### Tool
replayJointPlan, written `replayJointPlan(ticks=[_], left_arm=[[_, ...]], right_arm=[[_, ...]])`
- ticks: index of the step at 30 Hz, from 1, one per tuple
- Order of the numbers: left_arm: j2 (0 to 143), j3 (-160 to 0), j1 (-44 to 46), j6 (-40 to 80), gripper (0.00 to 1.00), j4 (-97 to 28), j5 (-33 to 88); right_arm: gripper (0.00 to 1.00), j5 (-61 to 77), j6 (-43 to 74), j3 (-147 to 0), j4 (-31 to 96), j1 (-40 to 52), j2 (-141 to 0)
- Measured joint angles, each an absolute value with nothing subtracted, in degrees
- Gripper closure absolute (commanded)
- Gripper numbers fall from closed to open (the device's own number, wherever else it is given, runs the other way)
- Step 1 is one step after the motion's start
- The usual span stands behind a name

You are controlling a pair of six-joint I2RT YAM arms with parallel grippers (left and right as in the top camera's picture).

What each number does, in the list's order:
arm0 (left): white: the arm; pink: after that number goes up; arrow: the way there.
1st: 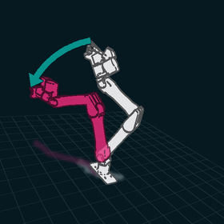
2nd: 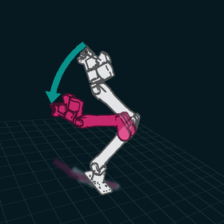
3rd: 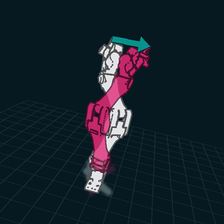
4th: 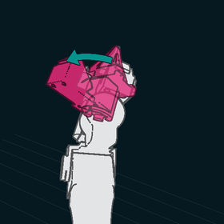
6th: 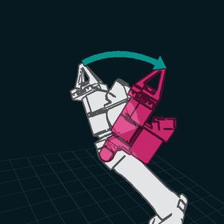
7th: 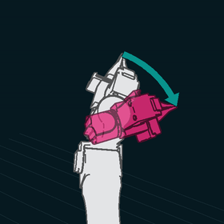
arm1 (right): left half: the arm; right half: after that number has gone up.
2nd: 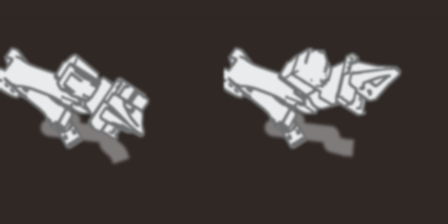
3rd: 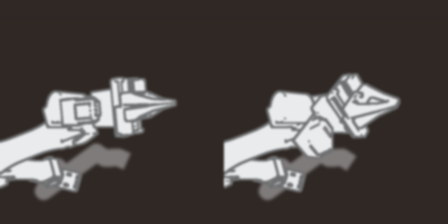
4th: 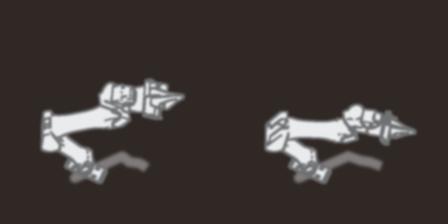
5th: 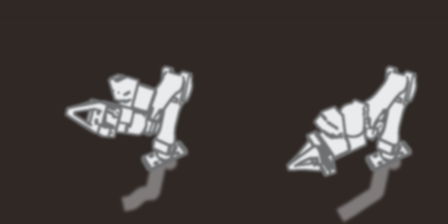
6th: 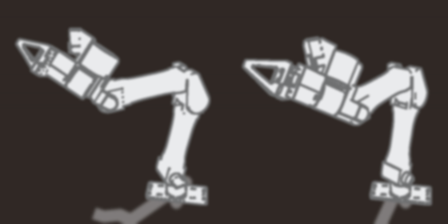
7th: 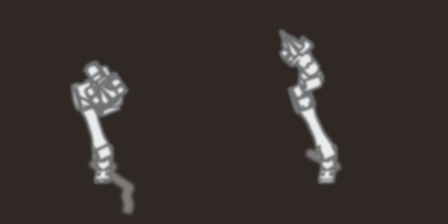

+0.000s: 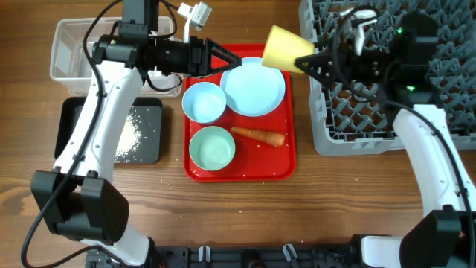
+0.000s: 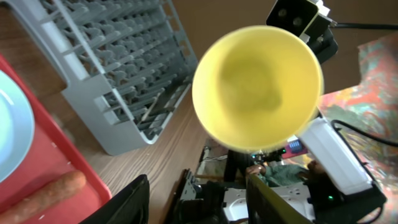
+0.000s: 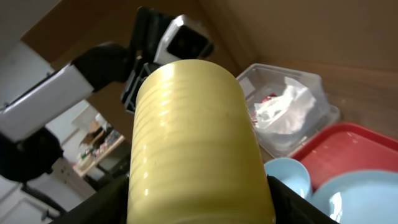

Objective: Sort waste into correct bins and load items into the dishwasher rack
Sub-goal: 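Lower the yellow cup into the grey rack and release it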

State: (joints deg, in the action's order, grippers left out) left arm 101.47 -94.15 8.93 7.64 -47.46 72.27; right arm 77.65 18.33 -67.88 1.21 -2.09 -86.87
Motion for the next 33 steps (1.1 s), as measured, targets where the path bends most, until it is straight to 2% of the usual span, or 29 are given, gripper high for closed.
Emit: replayJointPlan(ticks=[7,13,21,27,33], left_arm=[[101.5,-94.1,8.9,7.6,0.44,-48.8,61.9],[101.5,-94.1,8.9,7.6,0.39,-50.6,48.4],[101.5,-94.1,8.9,7.6,0.37,-51.4,35.4],[101.5,-94.1,8.9,7.7,0.37,-52.1,30.7],[101.5,-94.1,8.9,7.6,0.35,-52.7,27.7]], right_arm=[[0.39,67.5,17.4,-67.9,14.7,-6.8,-86.9],[0.39,49.1,17.3,-69.8,35.6,-7.2,-84.9],[0.43,21.5,16.4,-86.8,64.7,-7.2,-80.7],[0.42,6.3,16.1,-89.1,73.9,-6.8,-80.1],[0.42,0.8,16.2,-86.0,74.7,-3.4,-83.7]])
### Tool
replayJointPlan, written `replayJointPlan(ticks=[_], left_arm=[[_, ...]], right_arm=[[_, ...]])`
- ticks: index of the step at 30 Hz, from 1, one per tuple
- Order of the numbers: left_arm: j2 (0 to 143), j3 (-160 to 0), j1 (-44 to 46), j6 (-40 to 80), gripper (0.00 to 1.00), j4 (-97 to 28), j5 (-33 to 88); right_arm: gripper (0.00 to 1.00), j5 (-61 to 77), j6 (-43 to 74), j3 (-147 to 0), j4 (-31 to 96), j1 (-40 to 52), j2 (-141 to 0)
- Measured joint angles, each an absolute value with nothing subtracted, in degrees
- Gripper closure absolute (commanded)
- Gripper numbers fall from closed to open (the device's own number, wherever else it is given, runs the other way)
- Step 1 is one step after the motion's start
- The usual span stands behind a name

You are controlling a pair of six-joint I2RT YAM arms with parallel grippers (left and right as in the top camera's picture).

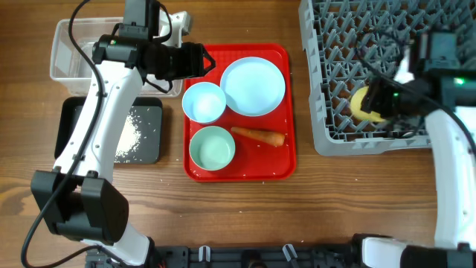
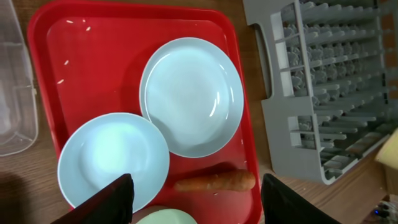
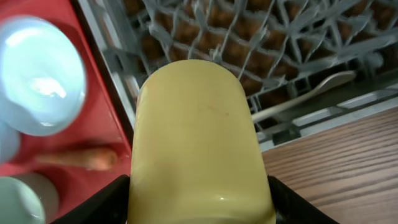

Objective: Sort waste into correct bins and load items into the dishwasher rack
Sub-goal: 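Lower the yellow cup into the grey rack and release it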

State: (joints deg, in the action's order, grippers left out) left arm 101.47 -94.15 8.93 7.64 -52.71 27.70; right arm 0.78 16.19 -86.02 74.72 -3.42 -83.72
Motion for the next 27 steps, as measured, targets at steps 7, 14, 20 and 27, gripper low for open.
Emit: replayJointPlan(ticks=[7,14,20,27], left_arm=[[101.5,-94.1,8.9,7.6,0.35,-54.6,23.5],[101.5,-94.1,8.9,7.6,0.34,-55.3,22.5],[101.5,-94.1,8.9,7.6,0.33,-55.3,22.3],[101.5,-94.1,8.9,7.6,0.29,-55.3,22.3]], right_arm=[[0.41,-1.1,16.6,-84.8,74.2,2.3,-91.1],[0.35,-3.9,18.2,-84.6,76.4,3.6,-98.1],[0.0,-5.2,19.2,-84.6,75.3,3.6,-99.0],[0.0,-1.1,19.2,-88.0,73.8,3.3,-99.3]])
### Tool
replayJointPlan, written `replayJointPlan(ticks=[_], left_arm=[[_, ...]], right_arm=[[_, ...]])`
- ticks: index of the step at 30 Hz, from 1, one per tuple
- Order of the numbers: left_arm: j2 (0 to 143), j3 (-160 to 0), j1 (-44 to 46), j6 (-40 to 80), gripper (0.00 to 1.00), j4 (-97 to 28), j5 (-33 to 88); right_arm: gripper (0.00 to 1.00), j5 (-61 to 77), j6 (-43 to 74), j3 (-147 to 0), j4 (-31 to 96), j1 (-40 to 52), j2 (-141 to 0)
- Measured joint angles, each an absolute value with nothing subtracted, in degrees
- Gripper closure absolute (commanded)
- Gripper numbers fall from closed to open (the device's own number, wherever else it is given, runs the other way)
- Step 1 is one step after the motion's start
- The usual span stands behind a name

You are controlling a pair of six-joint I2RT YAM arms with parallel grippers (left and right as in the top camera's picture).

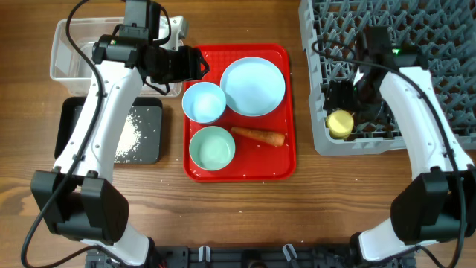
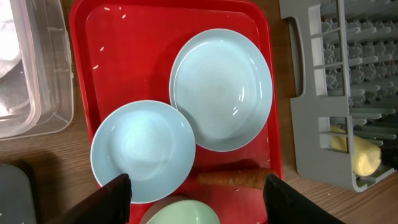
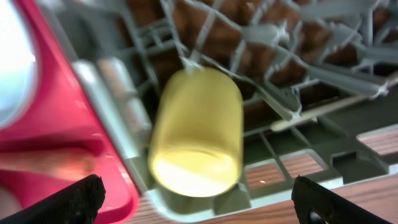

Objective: Sort waste into correct bins and load items into the dishwasher rack

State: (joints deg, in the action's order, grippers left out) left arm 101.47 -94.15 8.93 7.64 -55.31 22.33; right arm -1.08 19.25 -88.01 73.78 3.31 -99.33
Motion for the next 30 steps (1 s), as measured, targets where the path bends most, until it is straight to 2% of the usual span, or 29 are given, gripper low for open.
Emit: replayJointPlan(ticks=[6,8,11,19,30], left_arm=[[101.5,-94.1,8.9,7.7,0.16,-55.3,22.3],[101.5,-94.1,8.9,7.6,0.15,-55.3,22.3],[101.5,-94.1,8.9,7.7,0.06,-55.3,21.7],[101.5,-94.1,8.9,6.9,0.0,-55.7,20.1],[101.5,-94.1,8.9,2.2,0.0,-56.4,19.3]], right_arm=[[0.0,4.4,16.3,-104.4,76.9,4.0,-99.2],[0.0,5.8,15.1,-106.8,76.9,5.3,-98.8],[0.0,7.6,13.2,-107.9,76.9,10.0,-98.1],[0.0,8.1,12.1,-101.2,72.4,19.0,-98.1],[0.0,8.6,10.1,-86.9,60.6,24.5,-98.1]])
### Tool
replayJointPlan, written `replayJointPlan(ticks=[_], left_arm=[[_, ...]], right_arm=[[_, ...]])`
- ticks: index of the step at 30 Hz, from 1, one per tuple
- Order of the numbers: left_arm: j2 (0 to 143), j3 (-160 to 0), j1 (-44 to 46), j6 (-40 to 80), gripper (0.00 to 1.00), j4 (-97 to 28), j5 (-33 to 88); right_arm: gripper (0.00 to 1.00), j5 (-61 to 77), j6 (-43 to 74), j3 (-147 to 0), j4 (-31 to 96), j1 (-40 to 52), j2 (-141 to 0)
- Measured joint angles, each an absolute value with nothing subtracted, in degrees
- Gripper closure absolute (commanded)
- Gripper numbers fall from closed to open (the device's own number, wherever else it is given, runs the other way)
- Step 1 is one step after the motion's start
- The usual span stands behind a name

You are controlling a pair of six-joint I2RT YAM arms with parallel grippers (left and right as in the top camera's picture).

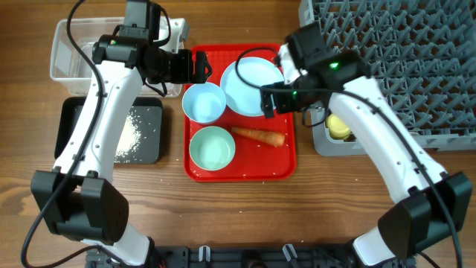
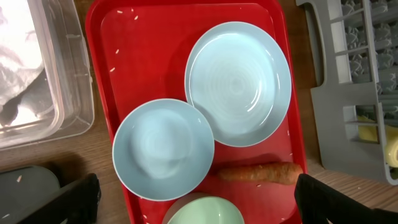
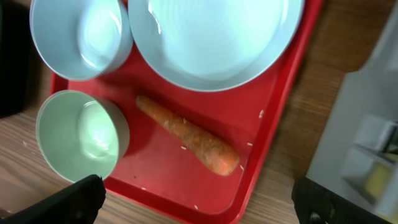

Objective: Sort waste into correct bins and load items into the dishwasher rack

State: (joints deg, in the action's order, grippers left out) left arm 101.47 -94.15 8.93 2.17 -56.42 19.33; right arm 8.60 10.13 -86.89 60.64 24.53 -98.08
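Note:
A carrot (image 1: 258, 136) (image 3: 189, 135) lies on the red tray (image 1: 286, 160), along with a light blue plate (image 1: 249, 82), a light blue bowl (image 1: 204, 102) and a green bowl (image 1: 212, 147). A yellow cup (image 1: 340, 125) lies on its side in the front left corner of the grey dishwasher rack (image 1: 416, 45). My right gripper (image 1: 266, 100) (image 3: 199, 205) hangs open and empty over the plate's right edge, above the carrot. My left gripper (image 1: 199, 67) (image 2: 196, 205) is open and empty over the tray's back left corner.
A clear bin (image 1: 71, 45) with crumpled white waste stands at the back left. In front of it sits a black tray (image 1: 134, 134) scattered with rice. The rack fills the back right.
My right gripper has left the rack's front left corner and now hangs open over the tray. The yellow cup stays in the rack. My left gripper has barely shifted.
My right gripper first held the yellow cup in the air between tray and rack, with my open left gripper close by. Then it held the cup over the rack. Then the cup lay in the rack, let go. Now the right gripper is above the carrot.

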Motion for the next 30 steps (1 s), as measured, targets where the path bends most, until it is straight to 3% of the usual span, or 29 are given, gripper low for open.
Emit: replayJointPlan(ticks=[8,20,30], left_arm=[[101.5,-94.1,8.9,1.6,0.0,-56.5,19.3],[101.5,-94.1,9.2,1.4,0.0,-57.1,19.3],[104.1,-94.1,20.7,-3.9,0.01,-59.1,18.9]], right_arm=[[0.0,9.0,7.1,-75.1,49.0,28.0,-98.1],[0.01,9.1,7.0,-70.8,42.6,27.9,-98.0],[0.01,9.7,10.9,-78.9,47.4,13.6,-83.8]])
